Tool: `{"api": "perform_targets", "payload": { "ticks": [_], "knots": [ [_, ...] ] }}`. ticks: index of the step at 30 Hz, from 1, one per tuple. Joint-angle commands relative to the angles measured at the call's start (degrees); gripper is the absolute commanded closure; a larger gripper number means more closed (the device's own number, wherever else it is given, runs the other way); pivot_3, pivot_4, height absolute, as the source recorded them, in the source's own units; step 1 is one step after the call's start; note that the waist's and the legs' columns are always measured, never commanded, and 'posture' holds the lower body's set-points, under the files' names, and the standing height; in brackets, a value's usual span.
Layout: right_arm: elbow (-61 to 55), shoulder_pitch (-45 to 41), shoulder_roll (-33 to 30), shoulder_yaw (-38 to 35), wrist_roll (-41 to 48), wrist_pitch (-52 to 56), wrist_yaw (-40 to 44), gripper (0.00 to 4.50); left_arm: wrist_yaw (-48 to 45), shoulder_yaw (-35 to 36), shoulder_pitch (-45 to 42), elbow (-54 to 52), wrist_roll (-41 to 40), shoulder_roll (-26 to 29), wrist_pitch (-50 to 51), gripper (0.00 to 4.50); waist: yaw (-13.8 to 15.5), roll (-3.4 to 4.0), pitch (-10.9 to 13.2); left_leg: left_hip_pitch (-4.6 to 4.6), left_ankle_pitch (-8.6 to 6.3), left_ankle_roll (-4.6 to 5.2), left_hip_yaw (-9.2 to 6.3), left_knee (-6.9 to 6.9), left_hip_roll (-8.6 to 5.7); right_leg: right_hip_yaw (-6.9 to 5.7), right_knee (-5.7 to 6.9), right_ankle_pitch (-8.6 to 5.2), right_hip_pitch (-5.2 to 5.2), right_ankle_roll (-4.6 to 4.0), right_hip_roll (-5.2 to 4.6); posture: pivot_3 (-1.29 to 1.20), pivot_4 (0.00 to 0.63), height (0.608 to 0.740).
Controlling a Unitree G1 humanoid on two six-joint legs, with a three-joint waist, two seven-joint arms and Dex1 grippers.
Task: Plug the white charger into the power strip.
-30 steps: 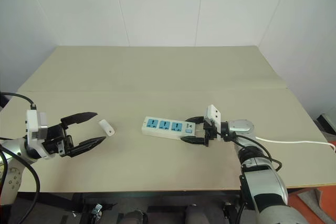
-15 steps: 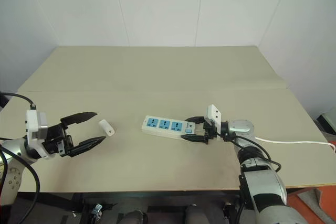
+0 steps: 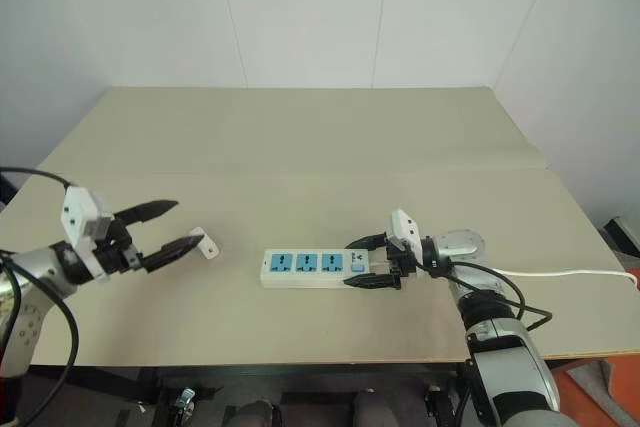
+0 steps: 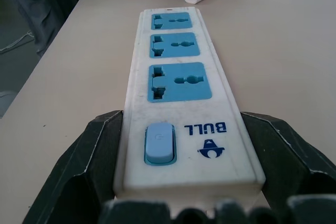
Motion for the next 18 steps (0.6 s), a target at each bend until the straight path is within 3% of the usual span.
{"api": "perform_targets", "payload": {
  "ticks": [1, 2, 5, 7, 10, 13, 18],
  "knots": [
    [-2.9, 1.11, -0.2, 0.16, 0.51, 1.41, 0.04, 1.11, -0.29, -0.46, -3.02, -4.0, 0.92, 3.25, 0.01, 0.0, -0.19, -0.01, 0.01, 0.01, 0.0, 0.0, 0.0, 0.0, 0.0, 0.0, 0.0, 0.0, -0.01, 0.0, 0.01, 0.0, 0.15, 0.74],
    [-3.13, 1.25, -0.15, 0.22, 0.49, 1.55, -0.19, 1.11, -2.01, -1.01, -3.54, -3.98, 1.96, 4.23, -1.78, 0.0, -0.21, -0.01, 0.01, -0.01, 0.0, 0.0, 0.0, 0.0, 0.01, 0.0, 0.0, 0.0, -0.02, 0.0, 0.01, 0.0, 0.15, 0.74],
    [-2.97, 0.93, 0.3, 0.43, 0.51, 2.04, -0.22, 1.11, -19.07, -4.08, -7.6, 4.74, 5.11, 11.35, -14.37, 0.0, -0.2, 0.0, 0.03, 0.0, 0.0, -0.01, 0.02, -0.03, 0.01, 0.01, -0.01, -0.01, -0.04, -0.02, 0.04, 0.0, 0.15, 0.74],
    [-2.25, 0.42, 0.62, 0.63, 0.43, 2.04, 0.16, 1.11, -29.87, -7.77, -13.95, 14.13, 6.7, 15.3, -20.24, 0.0, -0.06, 0.02, 0.05, 0.05, 0.0, -0.02, 0.04, -0.03, 0.01, 0.0, 0.01, -0.03, -0.02, -0.04, 0.06, 0.0, 0.15, 0.74],
    [-1.03, -0.25, 1.09, 0.92, -0.12, 1.49, 0.11, 1.11, -42.28, -20.51, -30.9, 30.55, 11.88, 19.17, -29.3, 0.0, 0.04, 0.0, 0.05, 0.08, 0.02, -0.04, 0.03, -0.02, 0.08, -0.02, -0.03, -0.22, -0.01, 0.27, 0.16, 0.0, 0.15, 0.74],
    [-1.13, -0.13, 1.75, 1.14, -0.24, 1.63, -0.25, 1.11, -44.0, -37.92, -43.82, 40.31, 11.46, 22.79, -35.93, 0.0, -0.04, -0.02, 0.07, -0.05, 0.02, -0.04, -0.03, -0.02, 0.06, -0.01, -0.03, -0.23, -0.01, 0.33, 0.17, 0.0, 0.15, 0.74],
    [-2.25, 1.24, 2.19, 1.55, -0.66, 2.01, -1.12, 1.11, -44.0, -61.52, -61.61, 55.65, 14.61, 18.91, -47.04, 0.0, -0.13, -0.05, 0.12, -0.19, 0.01, -0.02, -0.06, 0.02, 0.04, 0.05, 0.07, -0.26, -0.14, 0.38, 0.17, 0.0, 0.15, 0.74]
  ]
}}
